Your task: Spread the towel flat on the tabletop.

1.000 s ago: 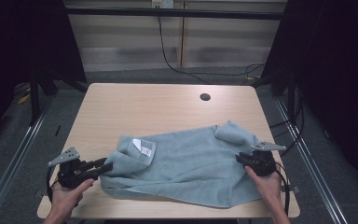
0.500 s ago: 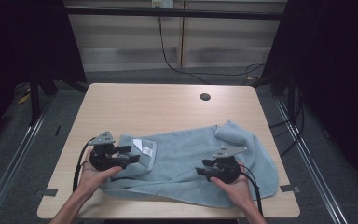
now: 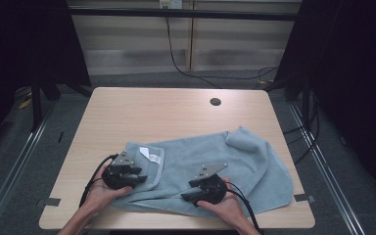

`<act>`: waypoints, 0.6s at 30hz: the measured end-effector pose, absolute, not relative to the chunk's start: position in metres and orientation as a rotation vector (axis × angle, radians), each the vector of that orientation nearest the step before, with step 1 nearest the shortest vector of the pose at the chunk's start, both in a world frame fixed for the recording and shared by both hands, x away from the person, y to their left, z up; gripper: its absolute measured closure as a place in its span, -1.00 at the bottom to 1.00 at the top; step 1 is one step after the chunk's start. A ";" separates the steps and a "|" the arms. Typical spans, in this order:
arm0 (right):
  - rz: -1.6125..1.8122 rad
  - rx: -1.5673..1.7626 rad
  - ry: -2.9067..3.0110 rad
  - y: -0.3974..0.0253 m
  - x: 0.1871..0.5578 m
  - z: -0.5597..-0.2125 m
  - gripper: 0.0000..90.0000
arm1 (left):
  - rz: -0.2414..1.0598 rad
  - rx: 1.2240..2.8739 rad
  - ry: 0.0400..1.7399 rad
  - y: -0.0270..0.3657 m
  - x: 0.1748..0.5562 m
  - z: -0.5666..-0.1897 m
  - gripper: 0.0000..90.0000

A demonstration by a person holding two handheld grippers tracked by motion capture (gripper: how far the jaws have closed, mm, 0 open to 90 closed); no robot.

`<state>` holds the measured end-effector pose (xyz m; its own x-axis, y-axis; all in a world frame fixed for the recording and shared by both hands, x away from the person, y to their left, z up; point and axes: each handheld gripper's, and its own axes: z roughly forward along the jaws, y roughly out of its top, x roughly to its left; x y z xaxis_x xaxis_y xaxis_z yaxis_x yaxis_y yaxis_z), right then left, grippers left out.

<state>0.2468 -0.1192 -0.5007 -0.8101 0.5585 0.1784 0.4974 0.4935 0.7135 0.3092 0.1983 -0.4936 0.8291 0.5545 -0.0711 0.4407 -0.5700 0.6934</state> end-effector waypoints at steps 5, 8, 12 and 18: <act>1.128 0.874 2.597 -0.116 0.236 -0.500 0.27 | 0.183 2.200 0.749 0.209 0.313 -0.489 0.90; 1.117 0.893 2.593 -0.121 0.234 -0.499 0.70 | 0.160 2.123 0.782 0.220 0.316 -0.482 0.91; 1.129 0.955 2.601 -0.134 0.231 -0.498 0.80 | 0.160 2.039 0.819 0.236 0.318 -0.474 0.91; 1.113 0.947 2.624 -0.149 0.217 -0.495 0.84 | 0.098 2.011 0.798 0.234 0.308 -0.469 0.91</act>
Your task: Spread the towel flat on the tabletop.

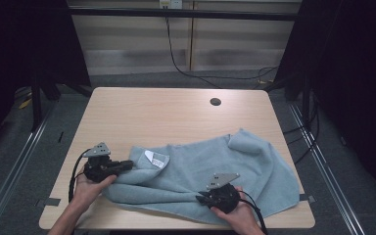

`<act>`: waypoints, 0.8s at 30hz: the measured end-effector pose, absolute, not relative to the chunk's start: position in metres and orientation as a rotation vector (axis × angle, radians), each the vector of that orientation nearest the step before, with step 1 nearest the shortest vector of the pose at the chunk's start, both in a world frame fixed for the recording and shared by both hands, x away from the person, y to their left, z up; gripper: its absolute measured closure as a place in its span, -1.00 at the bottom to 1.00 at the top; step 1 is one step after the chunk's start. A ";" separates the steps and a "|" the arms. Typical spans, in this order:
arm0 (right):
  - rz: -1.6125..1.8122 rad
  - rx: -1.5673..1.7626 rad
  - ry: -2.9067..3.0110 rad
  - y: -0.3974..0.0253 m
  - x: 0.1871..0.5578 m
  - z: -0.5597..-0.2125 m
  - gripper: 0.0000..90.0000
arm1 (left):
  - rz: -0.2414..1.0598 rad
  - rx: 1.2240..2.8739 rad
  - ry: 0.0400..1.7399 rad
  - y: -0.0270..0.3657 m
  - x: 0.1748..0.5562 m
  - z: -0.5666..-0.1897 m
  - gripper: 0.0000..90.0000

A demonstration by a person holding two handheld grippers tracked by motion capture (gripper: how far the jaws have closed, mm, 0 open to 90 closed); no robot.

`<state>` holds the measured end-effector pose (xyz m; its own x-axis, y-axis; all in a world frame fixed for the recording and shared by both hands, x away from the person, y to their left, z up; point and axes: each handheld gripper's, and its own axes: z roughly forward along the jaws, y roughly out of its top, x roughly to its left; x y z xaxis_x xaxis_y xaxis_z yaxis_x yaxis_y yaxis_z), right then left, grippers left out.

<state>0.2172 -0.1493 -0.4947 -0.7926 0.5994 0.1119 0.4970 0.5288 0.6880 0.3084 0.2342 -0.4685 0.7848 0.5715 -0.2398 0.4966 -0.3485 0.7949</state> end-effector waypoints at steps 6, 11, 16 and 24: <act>1.131 0.954 2.637 -0.161 0.207 -0.495 0.84 | 0.043 2.003 0.716 0.223 0.304 -0.458 0.69; 1.127 0.957 2.642 -0.164 0.206 -0.495 0.83 | 0.025 1.947 0.708 0.221 0.319 -0.450 0.43; 1.113 0.977 2.636 -0.176 0.206 -0.494 0.83 | 0.026 1.933 0.776 0.222 0.337 -0.451 0.18; 1.122 1.042 2.588 -0.192 0.211 -0.496 0.83 | 0.005 2.153 0.674 0.175 0.338 -0.484 -0.19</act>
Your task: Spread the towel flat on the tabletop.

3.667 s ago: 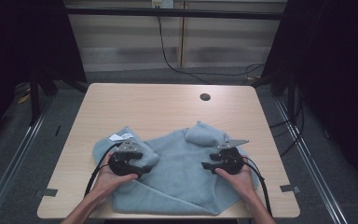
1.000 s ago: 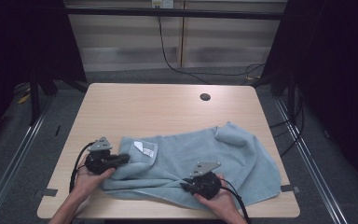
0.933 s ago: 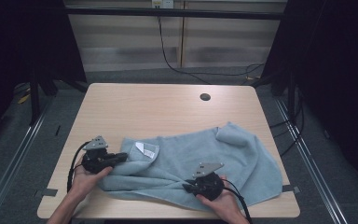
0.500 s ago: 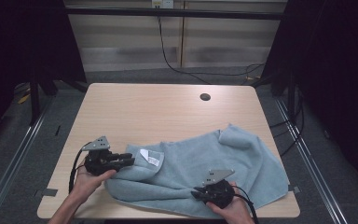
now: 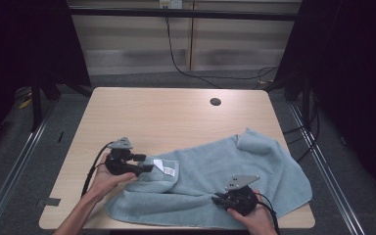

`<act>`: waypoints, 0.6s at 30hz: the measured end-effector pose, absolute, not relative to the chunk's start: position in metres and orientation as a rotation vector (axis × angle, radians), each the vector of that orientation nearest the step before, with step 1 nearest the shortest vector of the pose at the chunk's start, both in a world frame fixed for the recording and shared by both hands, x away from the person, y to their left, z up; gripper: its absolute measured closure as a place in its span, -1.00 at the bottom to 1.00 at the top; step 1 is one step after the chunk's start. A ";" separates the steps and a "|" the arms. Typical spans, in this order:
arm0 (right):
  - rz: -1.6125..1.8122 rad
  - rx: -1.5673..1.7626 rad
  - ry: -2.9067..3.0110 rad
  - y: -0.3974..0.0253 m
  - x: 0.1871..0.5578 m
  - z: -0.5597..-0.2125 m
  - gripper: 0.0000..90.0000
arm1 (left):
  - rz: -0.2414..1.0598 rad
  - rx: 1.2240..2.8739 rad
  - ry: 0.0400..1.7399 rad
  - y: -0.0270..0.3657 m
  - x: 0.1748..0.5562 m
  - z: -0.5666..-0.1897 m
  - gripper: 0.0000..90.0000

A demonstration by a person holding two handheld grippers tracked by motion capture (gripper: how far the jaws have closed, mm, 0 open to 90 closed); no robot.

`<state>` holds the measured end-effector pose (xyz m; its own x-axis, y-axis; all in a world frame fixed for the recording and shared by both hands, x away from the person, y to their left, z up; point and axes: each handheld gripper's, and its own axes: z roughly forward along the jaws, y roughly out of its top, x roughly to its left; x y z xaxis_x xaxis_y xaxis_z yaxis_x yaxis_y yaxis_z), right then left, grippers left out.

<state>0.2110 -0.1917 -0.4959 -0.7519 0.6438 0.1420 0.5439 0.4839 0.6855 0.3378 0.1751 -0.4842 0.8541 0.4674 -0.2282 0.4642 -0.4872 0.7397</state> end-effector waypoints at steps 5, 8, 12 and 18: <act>1.111 1.039 2.579 -0.190 0.220 -0.496 0.82 | 0.091 2.248 0.647 0.163 0.333 -0.498 0.41; 1.114 1.048 2.574 -0.189 0.224 -0.497 0.83 | 0.106 2.233 0.673 0.172 0.335 -0.494 1.00; 1.107 1.055 2.572 -0.189 0.225 -0.496 0.83 | 0.099 2.162 0.739 0.199 0.339 -0.490 1.00; 1.113 1.056 2.569 -0.186 0.226 -0.497 0.83 | 0.046 2.123 0.718 0.202 0.335 -0.487 0.59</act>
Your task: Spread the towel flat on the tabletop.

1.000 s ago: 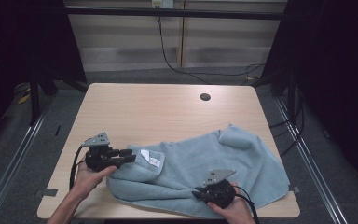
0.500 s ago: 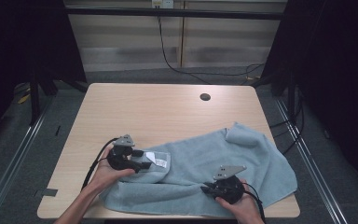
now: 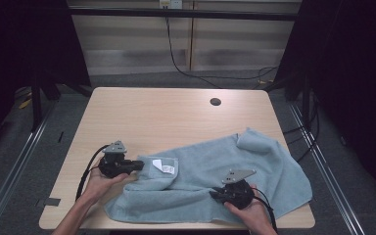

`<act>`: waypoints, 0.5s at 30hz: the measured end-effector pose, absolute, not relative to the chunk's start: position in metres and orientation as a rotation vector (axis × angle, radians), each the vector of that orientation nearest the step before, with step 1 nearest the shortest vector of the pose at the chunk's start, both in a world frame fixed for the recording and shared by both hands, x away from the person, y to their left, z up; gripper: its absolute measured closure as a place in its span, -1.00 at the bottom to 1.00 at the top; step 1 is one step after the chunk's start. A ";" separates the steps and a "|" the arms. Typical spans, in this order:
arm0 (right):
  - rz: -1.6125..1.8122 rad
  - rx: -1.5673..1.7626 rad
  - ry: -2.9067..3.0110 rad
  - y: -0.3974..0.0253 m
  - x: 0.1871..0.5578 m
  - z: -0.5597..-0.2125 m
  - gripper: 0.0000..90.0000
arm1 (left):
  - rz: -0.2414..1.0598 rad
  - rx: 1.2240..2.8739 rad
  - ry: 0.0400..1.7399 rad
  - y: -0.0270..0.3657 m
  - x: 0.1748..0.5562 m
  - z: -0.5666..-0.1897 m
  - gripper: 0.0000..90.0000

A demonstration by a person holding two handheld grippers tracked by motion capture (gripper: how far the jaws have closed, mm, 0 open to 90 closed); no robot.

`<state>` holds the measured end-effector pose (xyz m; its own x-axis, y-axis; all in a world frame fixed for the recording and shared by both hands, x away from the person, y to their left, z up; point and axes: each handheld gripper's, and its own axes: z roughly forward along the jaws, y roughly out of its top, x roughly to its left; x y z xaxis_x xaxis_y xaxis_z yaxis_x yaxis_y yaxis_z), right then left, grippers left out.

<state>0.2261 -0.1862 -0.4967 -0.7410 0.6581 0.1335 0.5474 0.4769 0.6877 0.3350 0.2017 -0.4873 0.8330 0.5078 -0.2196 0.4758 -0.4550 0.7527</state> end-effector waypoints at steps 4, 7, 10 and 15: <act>1.134 1.030 2.586 -0.177 0.225 -0.498 0.84 | -0.034 2.125 0.621 0.178 0.330 -0.484 0.16; 1.133 1.000 2.605 -0.168 0.223 -0.497 0.84 | -0.054 2.181 0.568 0.164 0.324 -0.486 -0.10; 1.156 0.986 2.618 -0.166 0.221 -0.498 0.83 | -0.060 2.264 0.553 0.154 0.321 -0.496 -0.25; 1.153 1.004 2.615 -0.168 0.214 -0.496 0.45 | 0.101 2.313 0.509 0.155 0.312 -0.495 0.42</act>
